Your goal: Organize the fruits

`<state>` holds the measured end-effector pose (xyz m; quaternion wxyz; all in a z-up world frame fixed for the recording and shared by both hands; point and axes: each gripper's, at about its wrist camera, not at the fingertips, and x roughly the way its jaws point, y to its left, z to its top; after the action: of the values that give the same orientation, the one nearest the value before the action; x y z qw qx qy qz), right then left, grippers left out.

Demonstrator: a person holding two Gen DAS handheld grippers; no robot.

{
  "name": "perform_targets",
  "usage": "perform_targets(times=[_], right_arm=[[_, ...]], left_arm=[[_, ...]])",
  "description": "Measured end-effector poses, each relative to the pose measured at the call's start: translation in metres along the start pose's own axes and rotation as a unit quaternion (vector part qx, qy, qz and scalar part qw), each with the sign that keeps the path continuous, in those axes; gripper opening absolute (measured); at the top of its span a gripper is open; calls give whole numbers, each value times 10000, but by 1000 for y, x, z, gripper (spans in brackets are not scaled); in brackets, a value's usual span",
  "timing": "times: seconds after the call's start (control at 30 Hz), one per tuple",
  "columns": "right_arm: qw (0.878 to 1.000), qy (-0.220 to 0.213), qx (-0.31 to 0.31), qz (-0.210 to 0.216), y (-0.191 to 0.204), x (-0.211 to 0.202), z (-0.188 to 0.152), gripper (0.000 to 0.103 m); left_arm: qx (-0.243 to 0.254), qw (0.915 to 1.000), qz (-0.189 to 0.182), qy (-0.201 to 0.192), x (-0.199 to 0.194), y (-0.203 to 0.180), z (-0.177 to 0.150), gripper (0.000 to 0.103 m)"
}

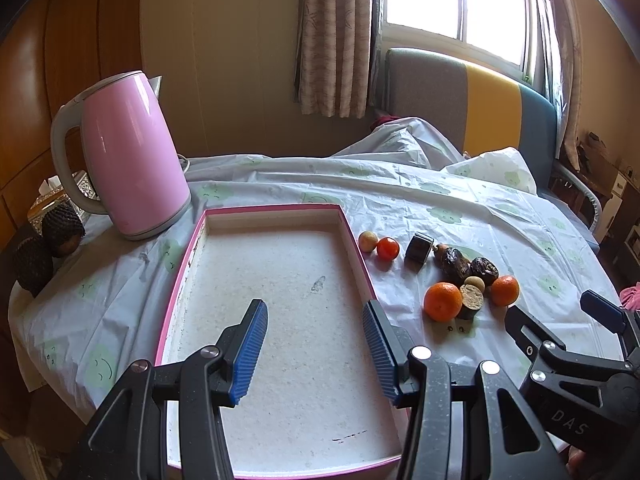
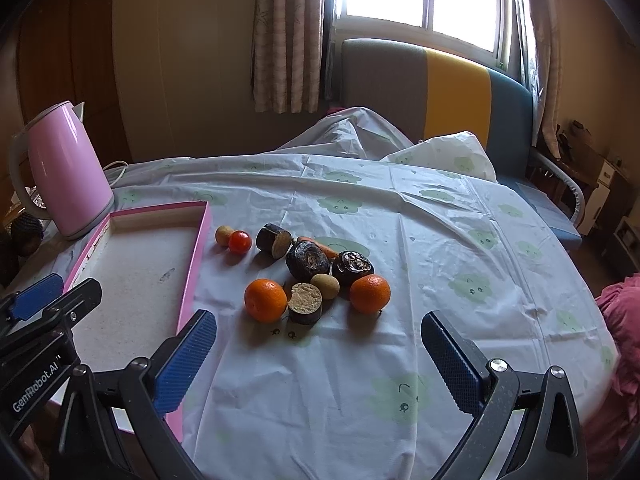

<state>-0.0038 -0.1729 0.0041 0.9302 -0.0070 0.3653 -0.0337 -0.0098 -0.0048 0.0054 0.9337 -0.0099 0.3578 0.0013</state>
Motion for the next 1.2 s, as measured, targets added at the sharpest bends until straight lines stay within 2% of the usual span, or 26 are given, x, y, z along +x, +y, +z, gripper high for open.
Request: perform_targets(times=[0.4, 0.83, 1.2], right_arm=[[10000, 46, 25, -3, -4, 4, -3, 103], [9993, 324, 152, -57, -23, 22, -13, 103], [9986, 468, 235, 28, -32, 36, -17, 103]], left_arm=[[59, 9999, 81, 35, 3, -2, 2, 50], [241, 9993, 261, -96, -1, -6, 5, 50], [319, 9991, 271, 8, 7, -10, 4, 50]])
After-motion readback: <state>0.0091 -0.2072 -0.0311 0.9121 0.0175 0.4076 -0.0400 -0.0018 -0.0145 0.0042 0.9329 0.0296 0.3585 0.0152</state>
